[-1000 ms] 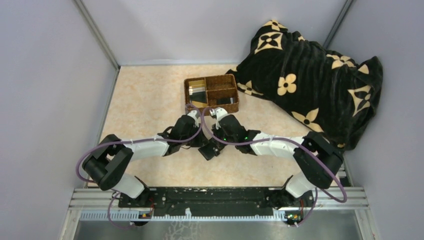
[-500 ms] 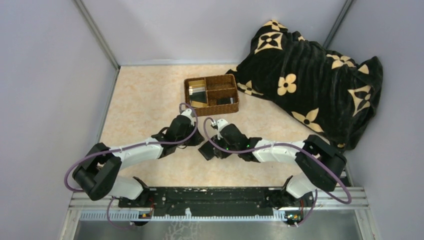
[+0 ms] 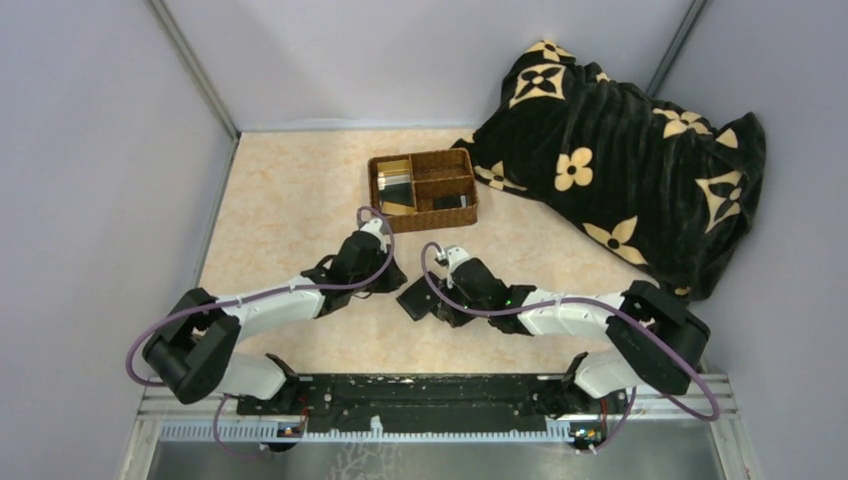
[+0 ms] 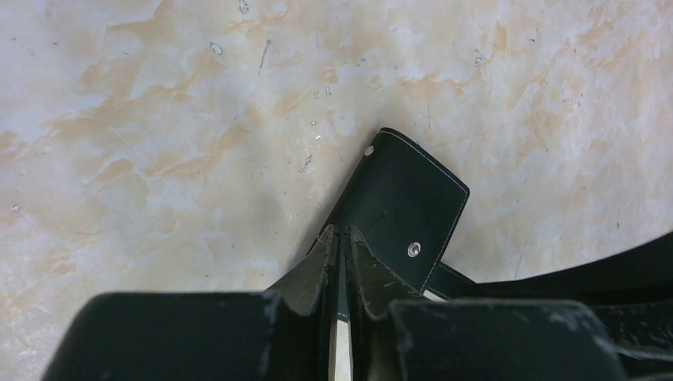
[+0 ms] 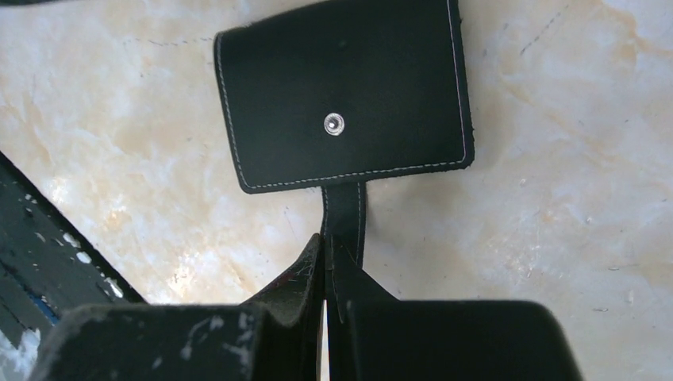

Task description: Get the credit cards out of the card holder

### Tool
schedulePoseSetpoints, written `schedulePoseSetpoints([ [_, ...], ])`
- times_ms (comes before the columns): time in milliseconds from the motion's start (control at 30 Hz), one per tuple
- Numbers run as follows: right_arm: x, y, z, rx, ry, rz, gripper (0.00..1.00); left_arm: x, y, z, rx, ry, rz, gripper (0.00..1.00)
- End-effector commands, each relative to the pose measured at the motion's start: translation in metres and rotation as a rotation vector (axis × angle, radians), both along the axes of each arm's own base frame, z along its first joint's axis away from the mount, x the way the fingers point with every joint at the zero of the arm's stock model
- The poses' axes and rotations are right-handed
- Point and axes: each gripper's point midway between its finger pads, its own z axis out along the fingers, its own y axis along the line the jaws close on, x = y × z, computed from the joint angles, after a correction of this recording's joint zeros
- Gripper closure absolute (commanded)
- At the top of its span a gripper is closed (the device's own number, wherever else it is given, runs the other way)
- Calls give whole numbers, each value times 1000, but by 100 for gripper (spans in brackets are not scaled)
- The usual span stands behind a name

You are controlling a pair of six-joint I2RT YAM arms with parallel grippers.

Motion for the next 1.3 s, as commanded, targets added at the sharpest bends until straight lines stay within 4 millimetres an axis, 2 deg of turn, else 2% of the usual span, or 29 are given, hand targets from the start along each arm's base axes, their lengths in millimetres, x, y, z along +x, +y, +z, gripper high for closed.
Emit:
schedulePoseSetpoints([
  [0,4,9,-1,50,-7,-22,100,-2,12,7,16,-21,23,88],
  [133,6,9,-10,45,-5,-34,100,0,24,1,49,-34,64,84],
  [300,9,13,-19,43,0,-44,100,12,44,-40,182,4,118,83],
  [433,9,12,-23,39,5,-48,100,12,32,-57,166,21,63,84],
  [500,10,10,-23,34,4,-57,100,7,26,-60,153,37,35,84],
  [633,16,4,-24,42,5,-80,100,-7,29,-63,159,56,13,85],
  [833,29,-3,-23,53,4,-113,100,-27,26,-52,115,73,-19,85],
  [967,34,-4,-24,42,-2,-113,100,-38,19,-49,89,86,-40,85],
  [1100,36,-3,-26,37,-1,-111,100,-45,9,-56,57,112,-58,85],
  [1267,44,-7,-25,35,-7,-127,100,-58,-13,-62,32,147,-113,85],
])
